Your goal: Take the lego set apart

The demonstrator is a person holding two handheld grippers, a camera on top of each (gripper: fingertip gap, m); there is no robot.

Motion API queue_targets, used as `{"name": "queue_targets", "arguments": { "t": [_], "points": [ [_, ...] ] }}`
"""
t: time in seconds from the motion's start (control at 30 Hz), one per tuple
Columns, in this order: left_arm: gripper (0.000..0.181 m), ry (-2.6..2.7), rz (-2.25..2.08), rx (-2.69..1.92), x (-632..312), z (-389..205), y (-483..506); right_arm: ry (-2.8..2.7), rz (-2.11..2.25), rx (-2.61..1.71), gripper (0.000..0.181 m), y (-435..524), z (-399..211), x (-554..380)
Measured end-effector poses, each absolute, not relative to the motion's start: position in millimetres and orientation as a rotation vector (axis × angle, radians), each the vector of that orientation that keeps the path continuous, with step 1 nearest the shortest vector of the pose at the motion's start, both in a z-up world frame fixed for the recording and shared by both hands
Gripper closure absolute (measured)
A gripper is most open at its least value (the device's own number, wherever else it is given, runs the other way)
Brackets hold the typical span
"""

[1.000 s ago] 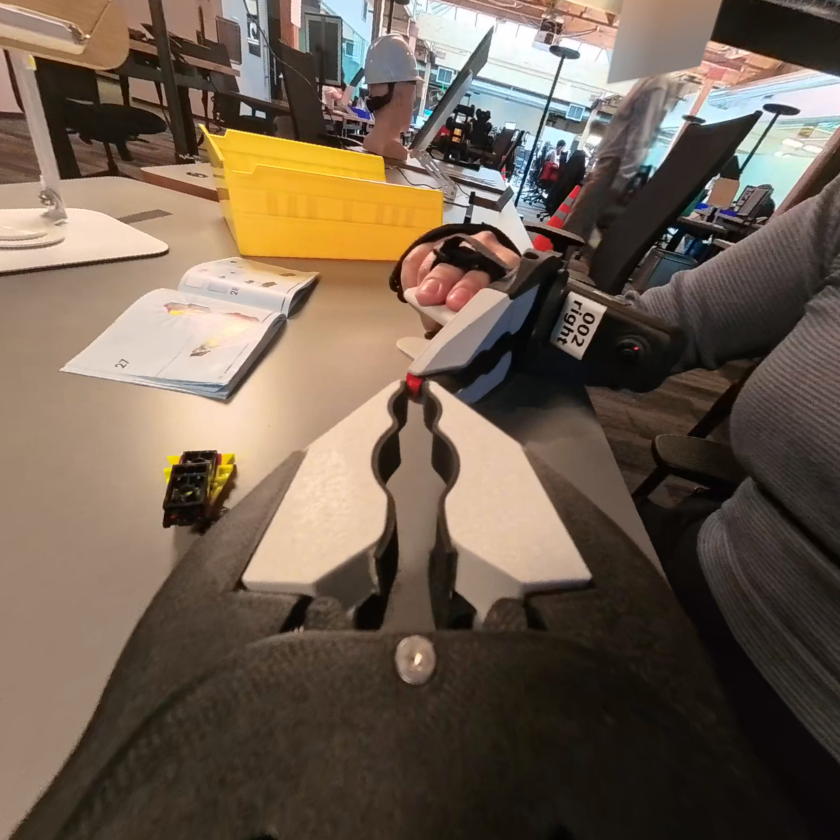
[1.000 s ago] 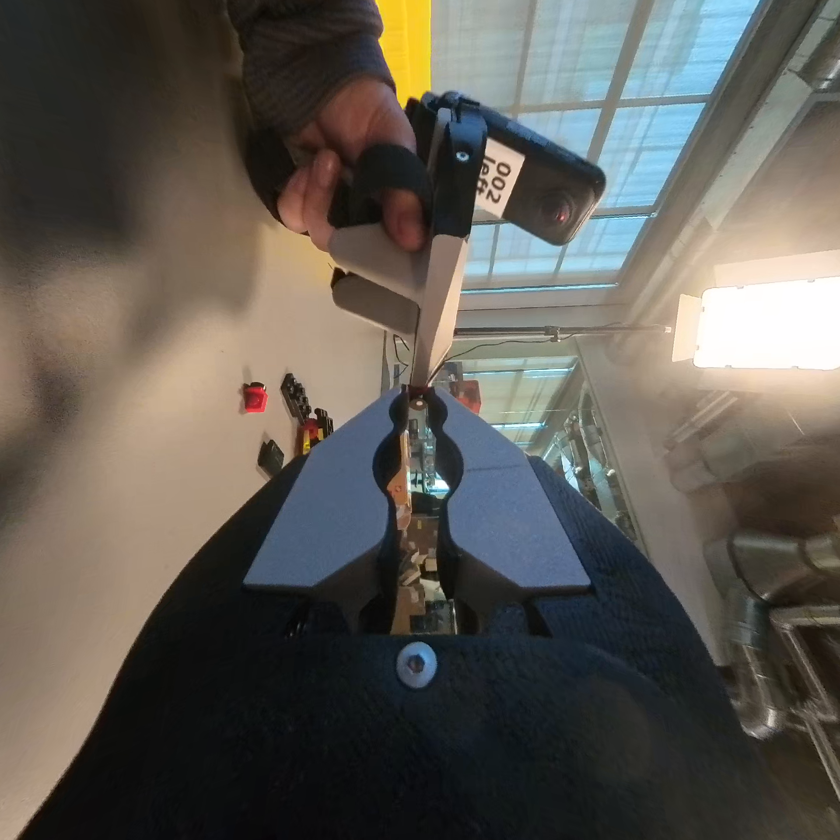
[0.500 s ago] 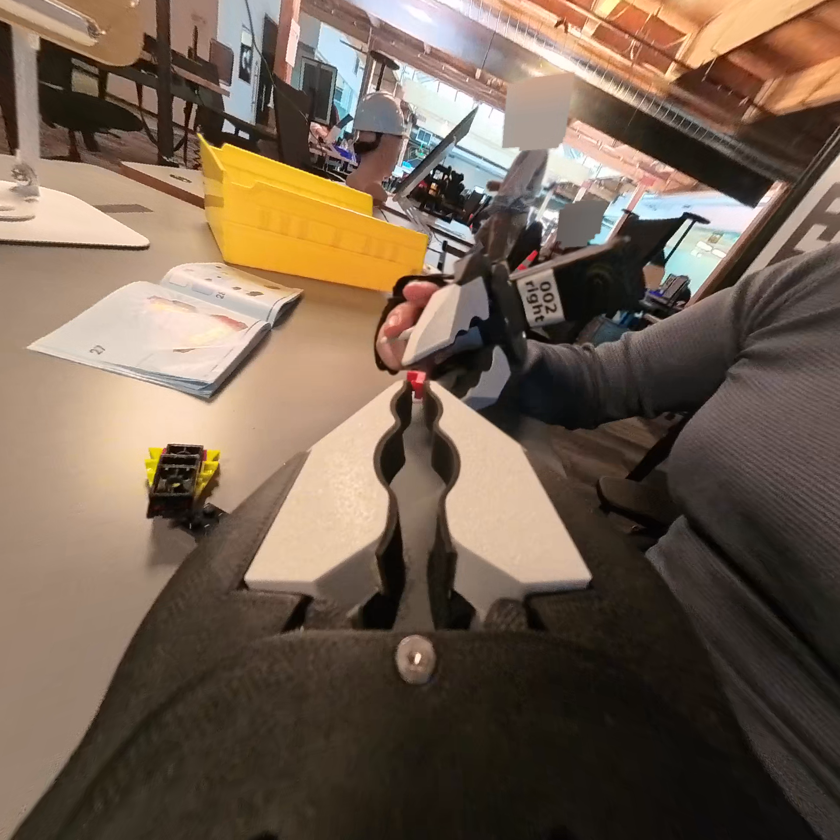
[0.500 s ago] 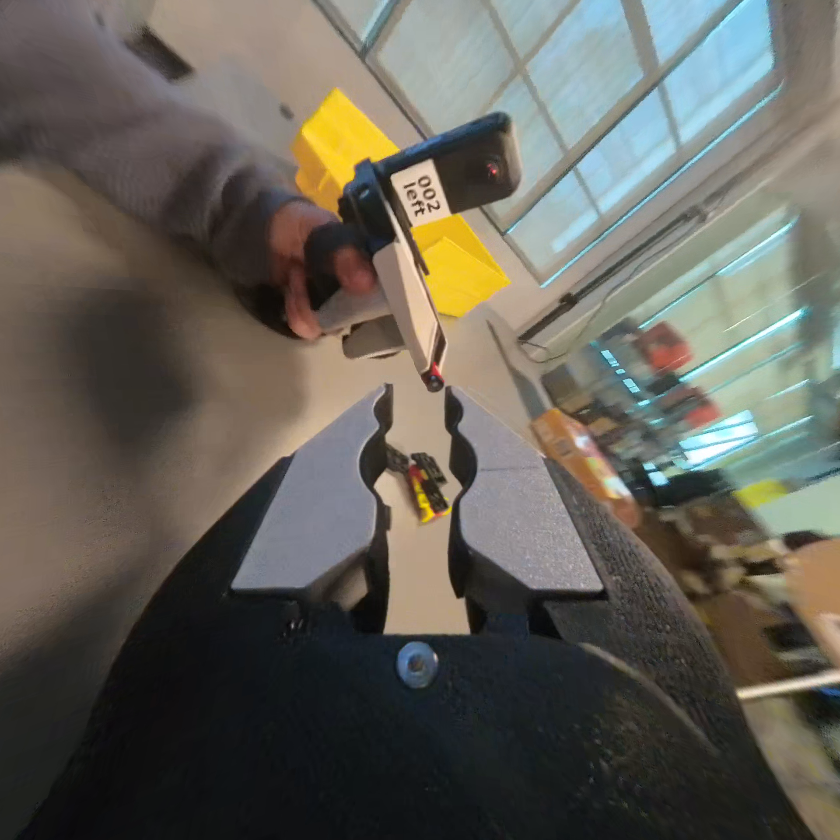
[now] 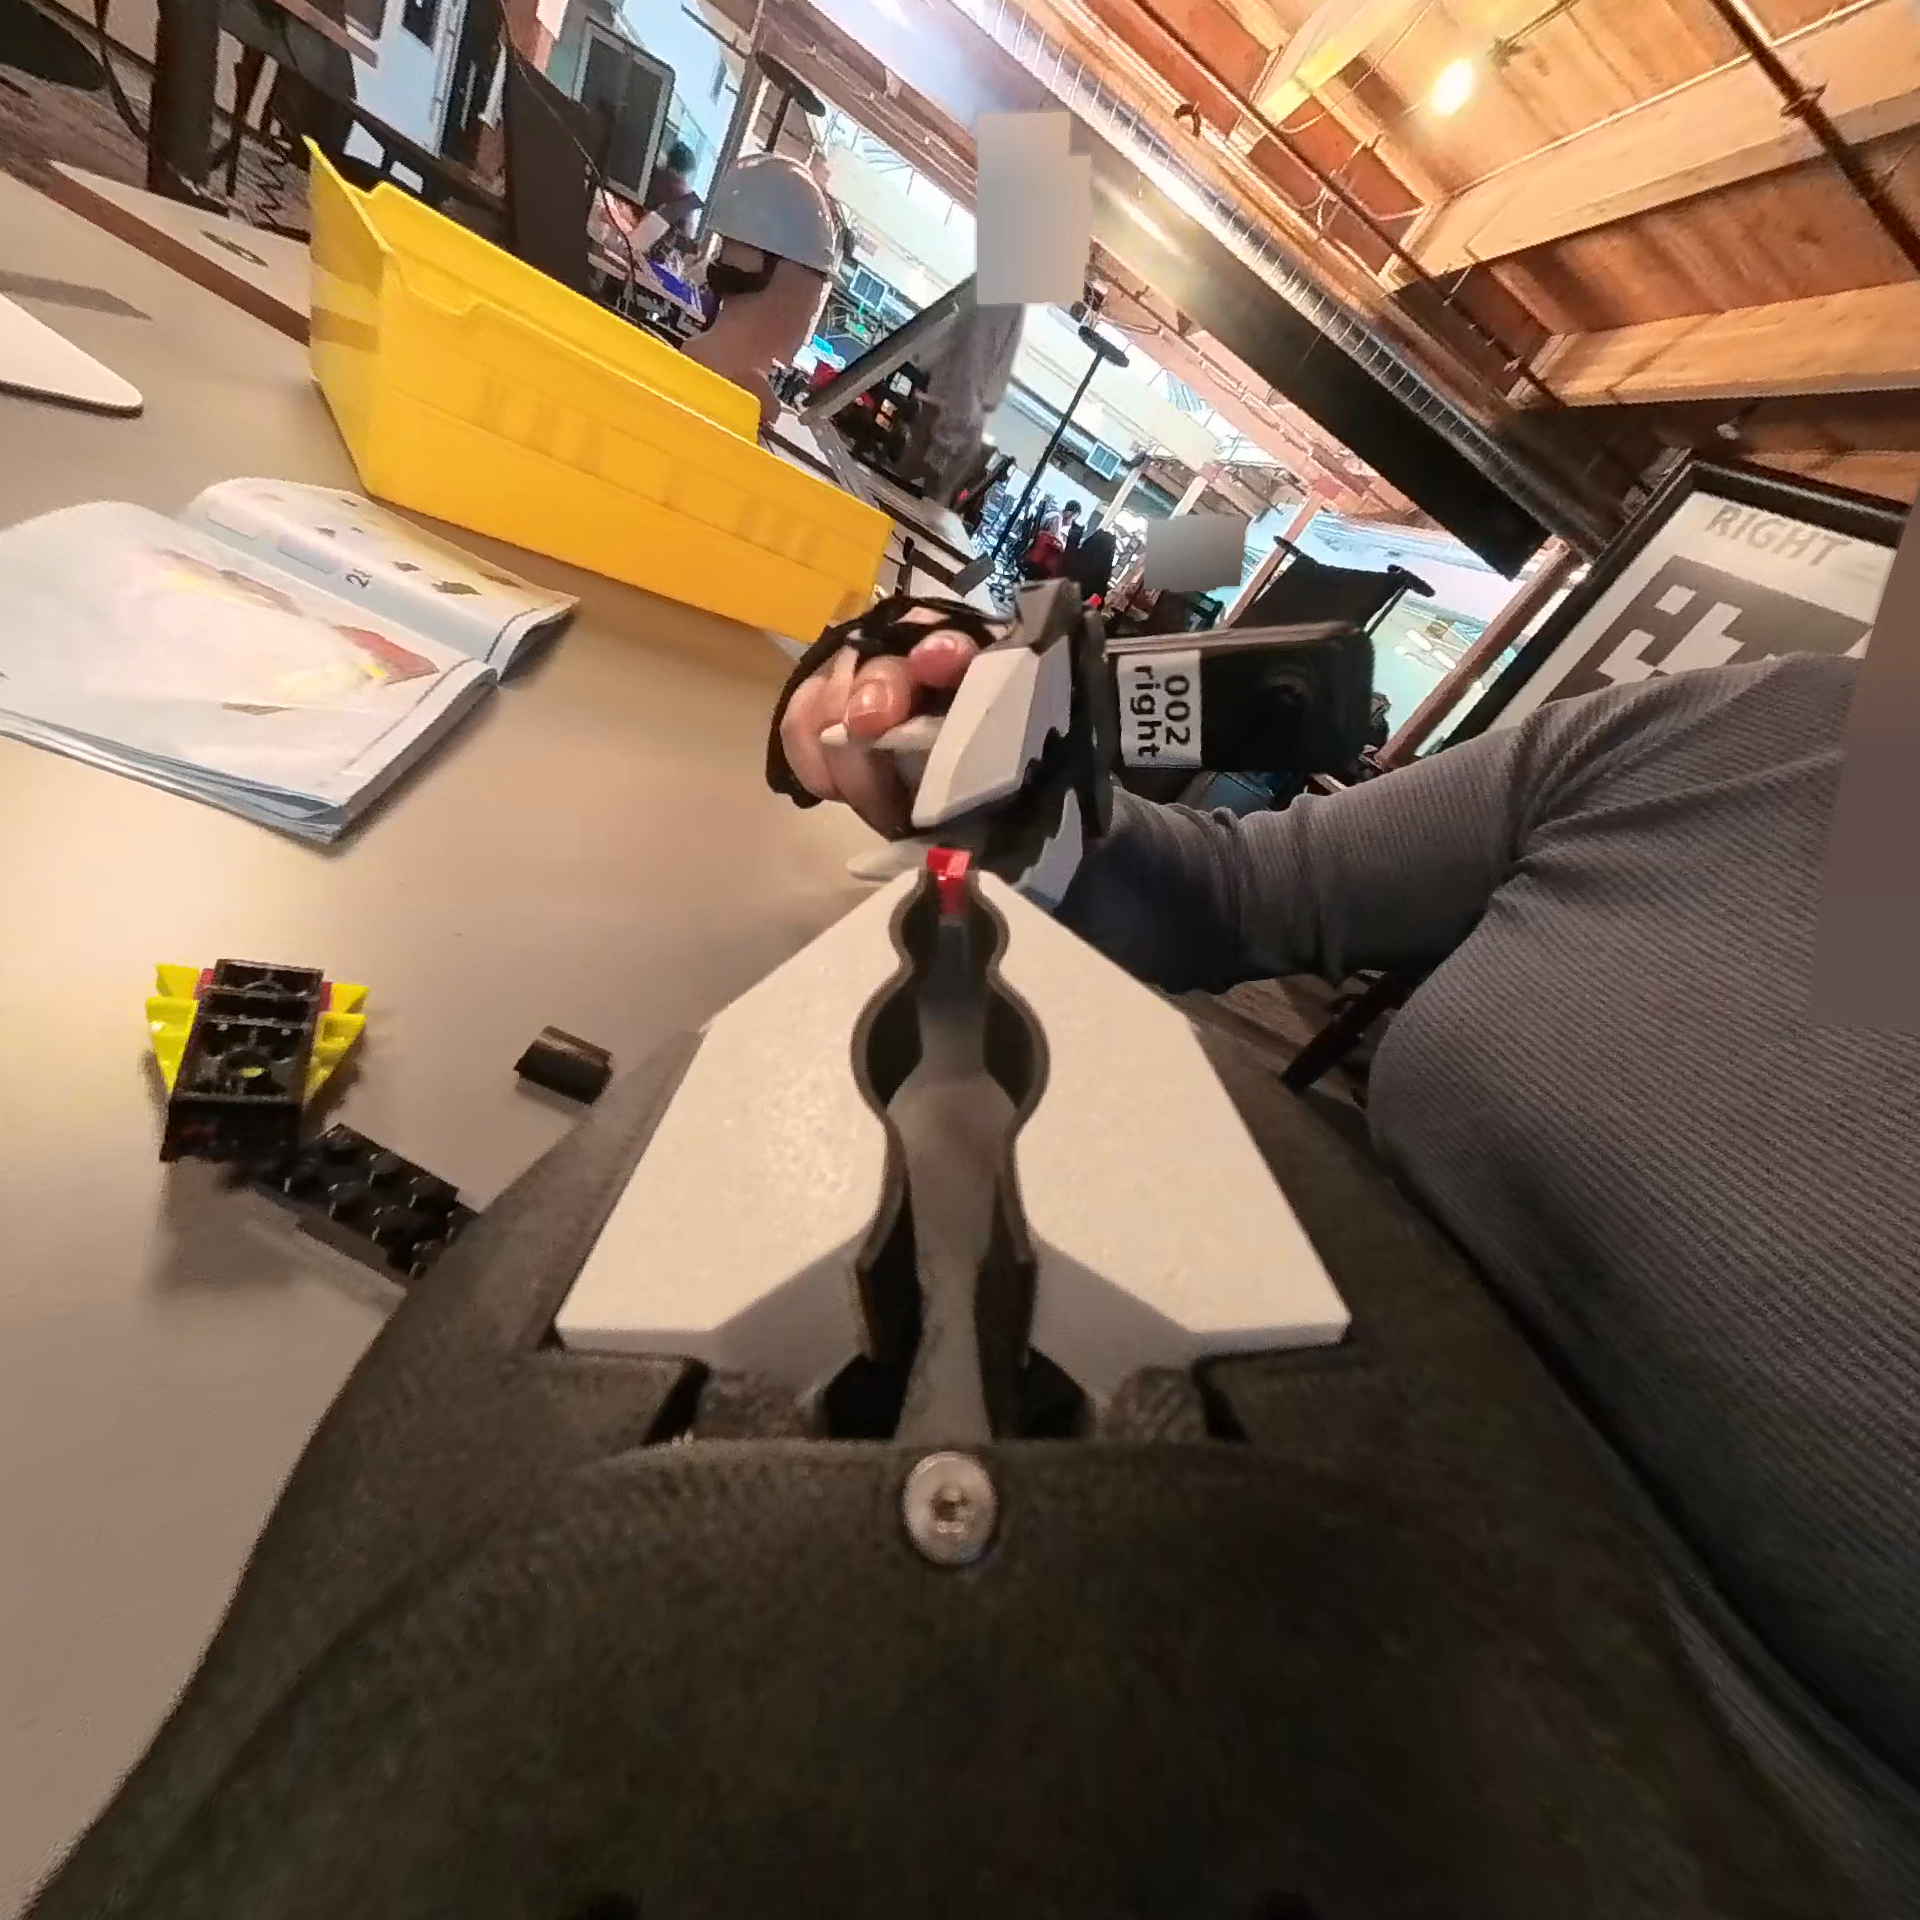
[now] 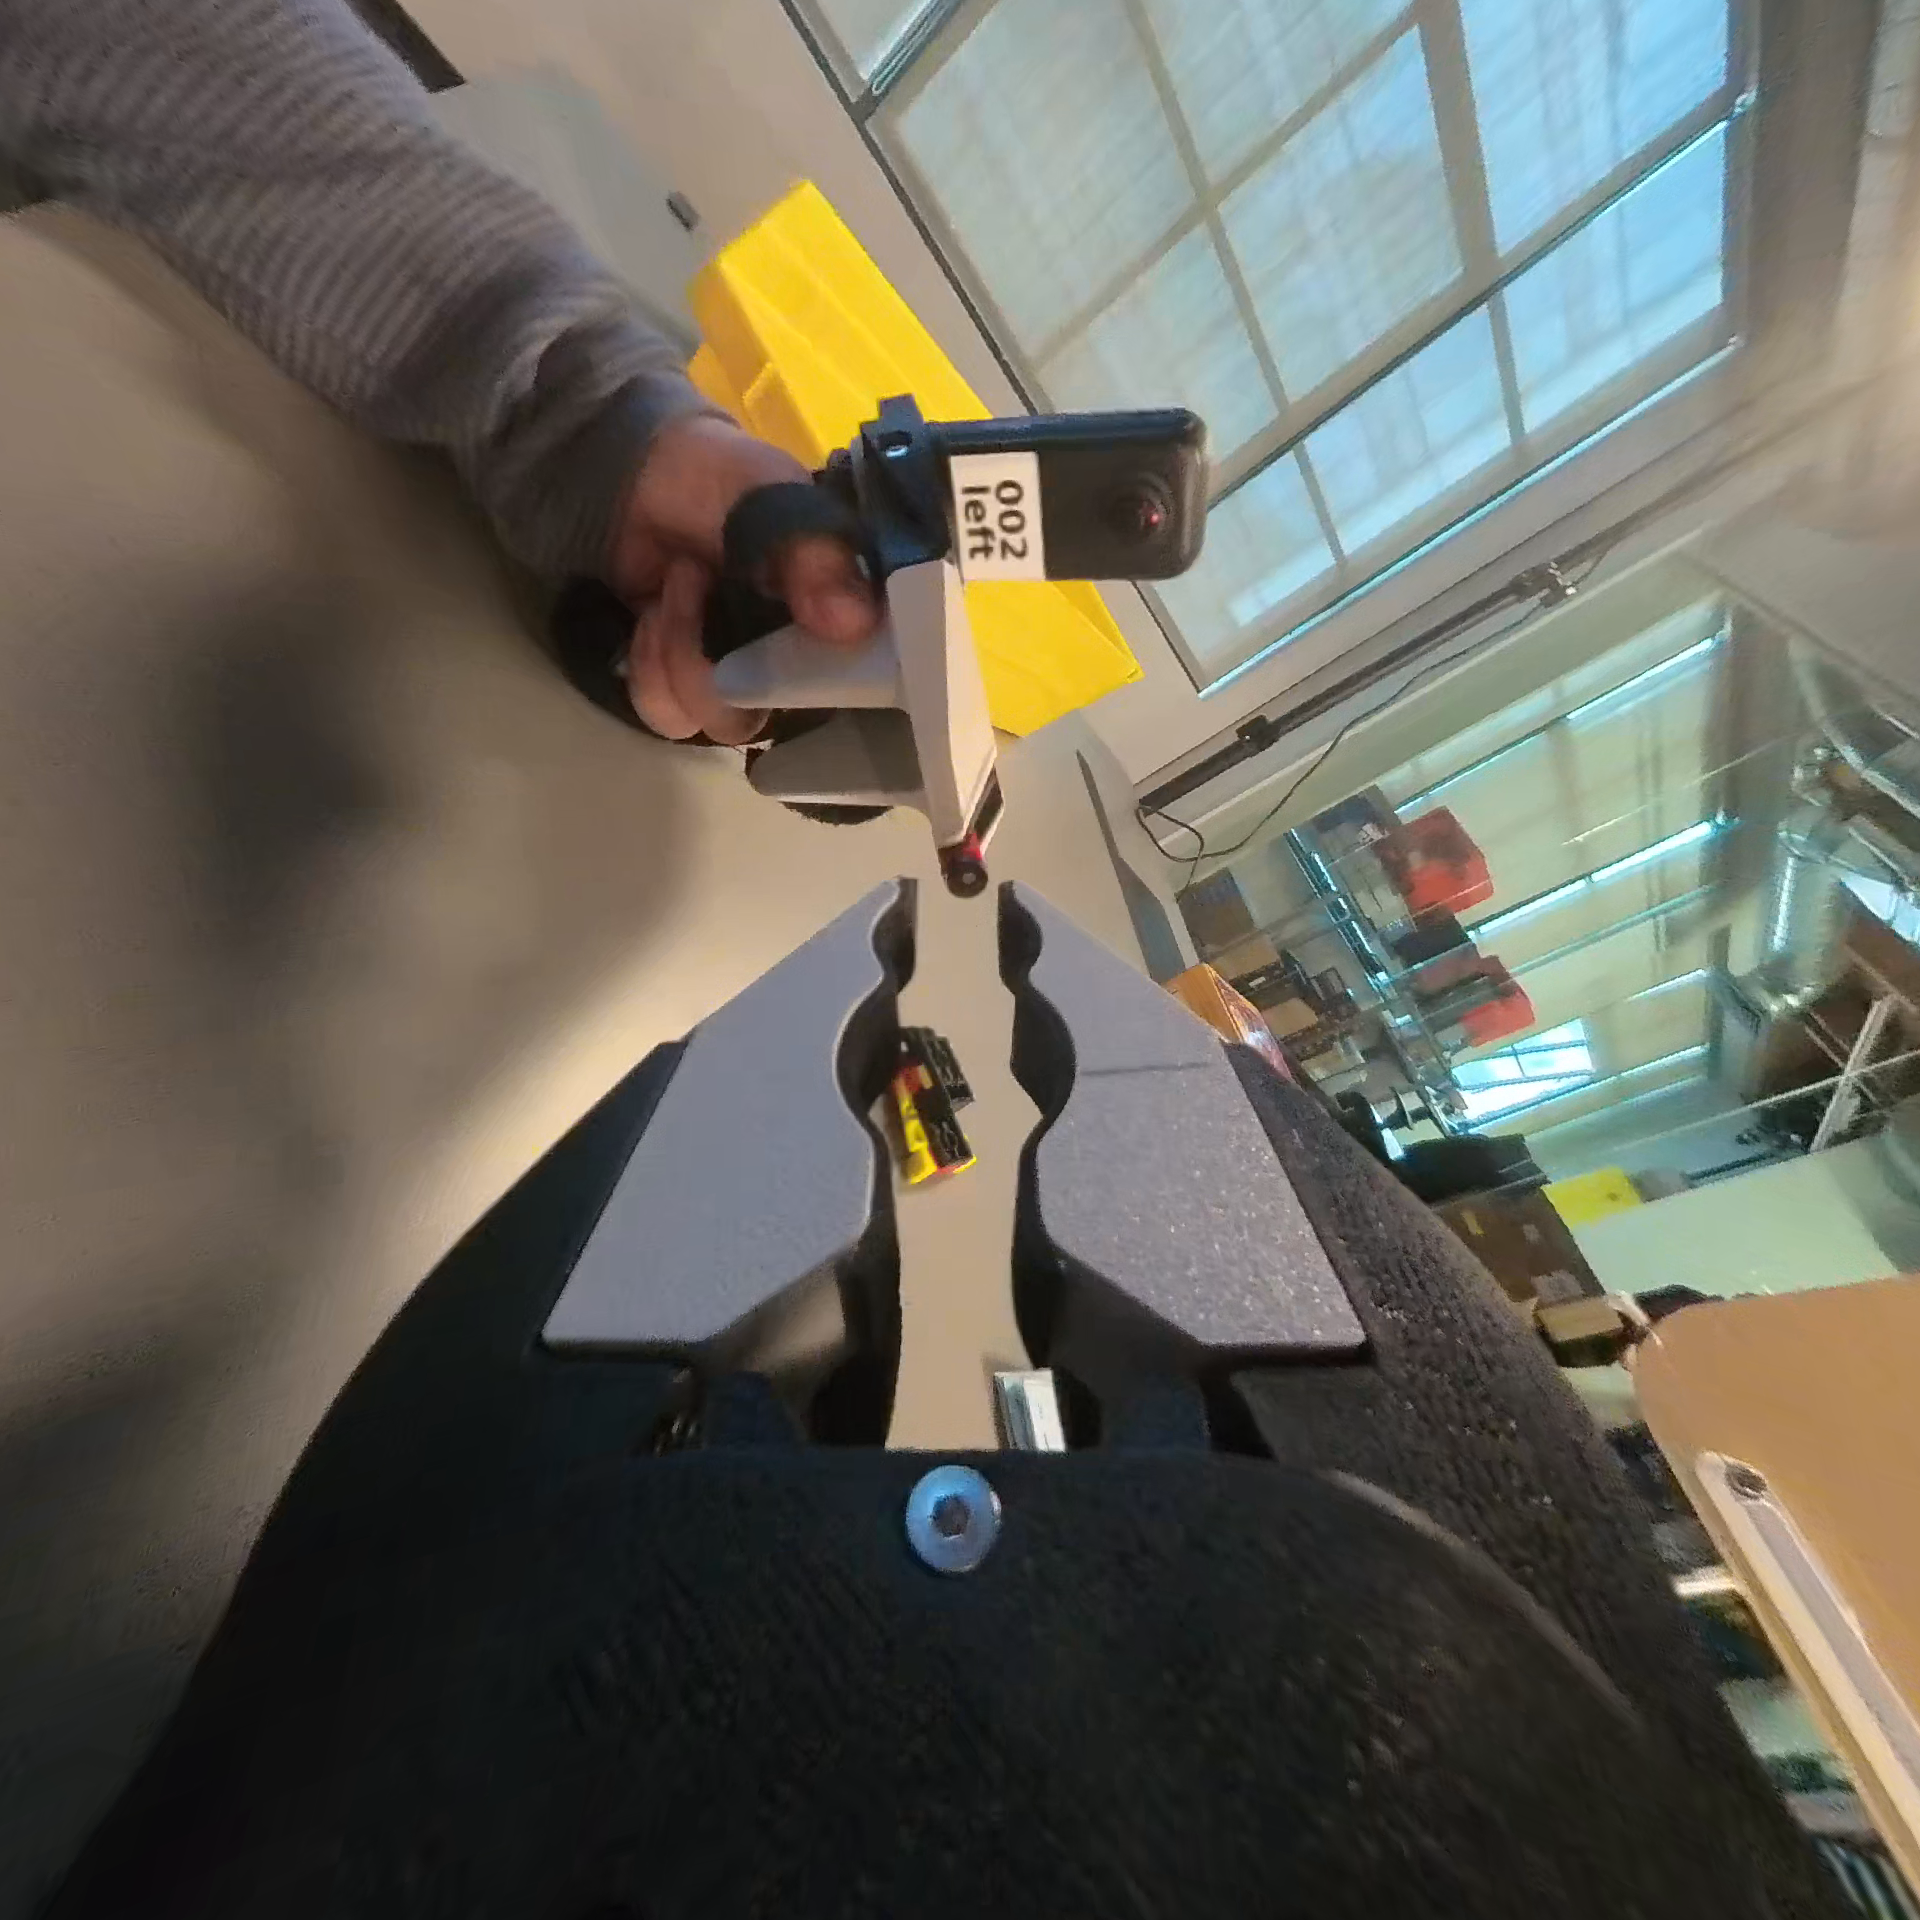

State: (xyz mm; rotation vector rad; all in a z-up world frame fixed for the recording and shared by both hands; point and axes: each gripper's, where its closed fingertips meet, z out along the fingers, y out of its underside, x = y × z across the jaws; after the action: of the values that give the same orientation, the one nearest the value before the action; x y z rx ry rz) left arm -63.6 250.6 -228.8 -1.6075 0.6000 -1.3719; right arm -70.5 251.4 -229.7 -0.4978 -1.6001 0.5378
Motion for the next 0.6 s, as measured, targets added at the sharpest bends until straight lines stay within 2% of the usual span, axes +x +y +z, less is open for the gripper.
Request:
{"name": "queue_targets", "arguments": {
  "t": [0.6],
  "points": [
    [0.179, 0.606, -1.315, -1.677, -61.4, -237.6, 252.3, -1.673, 0.416, -0.492, 0.177, 254.9, -236.6, -68.0]
  ]
}}
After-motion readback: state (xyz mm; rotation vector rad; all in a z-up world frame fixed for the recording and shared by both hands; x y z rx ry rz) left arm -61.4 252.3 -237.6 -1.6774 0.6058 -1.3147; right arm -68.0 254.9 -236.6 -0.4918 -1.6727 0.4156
